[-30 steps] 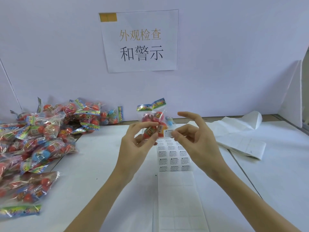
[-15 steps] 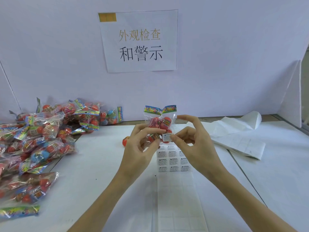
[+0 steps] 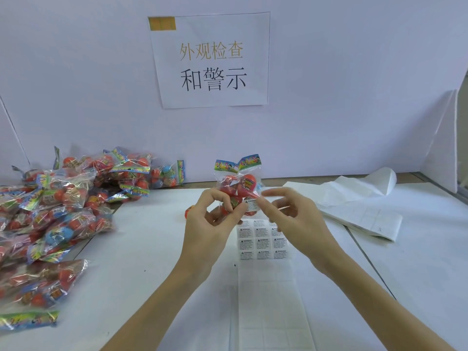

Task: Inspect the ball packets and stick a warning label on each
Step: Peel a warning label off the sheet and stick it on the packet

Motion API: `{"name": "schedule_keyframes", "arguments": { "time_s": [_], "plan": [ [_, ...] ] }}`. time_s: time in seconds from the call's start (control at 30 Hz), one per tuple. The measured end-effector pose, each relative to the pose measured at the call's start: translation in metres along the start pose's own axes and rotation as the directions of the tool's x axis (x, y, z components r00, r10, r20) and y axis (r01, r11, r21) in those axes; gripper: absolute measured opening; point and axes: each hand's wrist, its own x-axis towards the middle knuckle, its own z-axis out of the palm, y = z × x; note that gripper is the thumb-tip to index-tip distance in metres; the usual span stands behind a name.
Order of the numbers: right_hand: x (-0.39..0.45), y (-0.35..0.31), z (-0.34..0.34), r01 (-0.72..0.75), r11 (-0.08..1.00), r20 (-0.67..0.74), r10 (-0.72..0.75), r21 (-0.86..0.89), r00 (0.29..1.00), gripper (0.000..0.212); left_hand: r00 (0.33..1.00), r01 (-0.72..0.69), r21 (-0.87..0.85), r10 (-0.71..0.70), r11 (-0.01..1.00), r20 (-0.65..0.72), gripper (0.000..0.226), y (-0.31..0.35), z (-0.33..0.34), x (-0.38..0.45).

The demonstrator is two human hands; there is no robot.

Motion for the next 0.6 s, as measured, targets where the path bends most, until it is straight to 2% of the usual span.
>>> {"name": "schedule_keyframes", "arguments": {
  "time_s": [0.07,0.1,0.2,0.3,0.37,0.43,0.53,0.6],
  "plan": [
    [-0.001,-0.003,0.0,-0.093,0.976,0.164,0.061,0.199,0.985,0.021,1.0,0.018,-0.004,-0.018,1.0,0.02,0.028,0.0,0.0,-0.001],
    [-0.001,-0.003,0.0,-0.105,0.962,0.196,0.056,0.251,0.979,0.02,1.0,0.018,0.001,-0.018,1.0,0.022,0.027,0.0,0.0,-0.001],
    [-0.001,-0.003,0.0,-0.085,0.961,0.199,0.032,0.262,0.98,0.018,1.0,0.005,0.026,-0.005,1.0,0.013,0.027,-0.001,0.0,-0.001],
    [-0.001,-0.001,0.0,-0.129,0.955,0.224,0.069,0.268,0.972,0.02,1.0,0.018,0.028,-0.018,0.999,0.012,0.025,-0.002,-0.001,-0.001],
    [-0.002,-0.002,0.005,-0.161,0.95,0.219,0.102,0.268,0.97,0.03,0.999,0.03,0.029,-0.031,0.999,0.024,0.024,-0.002,0.001,-0.002],
    [-0.004,-0.001,0.01,-0.135,0.971,0.151,0.106,0.197,0.983,0.036,0.999,0.025,0.029,-0.026,0.999,0.045,0.025,-0.002,0.003,-0.003],
    [-0.004,0.0,0.011,-0.056,0.979,0.071,0.043,0.198,0.997,0.025,0.998,0.018,0.012,-0.019,1.0,0.059,0.025,-0.002,0.004,-0.006],
    [-0.002,0.001,0.006,-0.061,0.966,0.102,0.037,0.251,0.994,0.022,0.998,0.027,0.009,-0.027,1.0,0.057,0.024,-0.003,0.005,-0.006]
  ]
}}
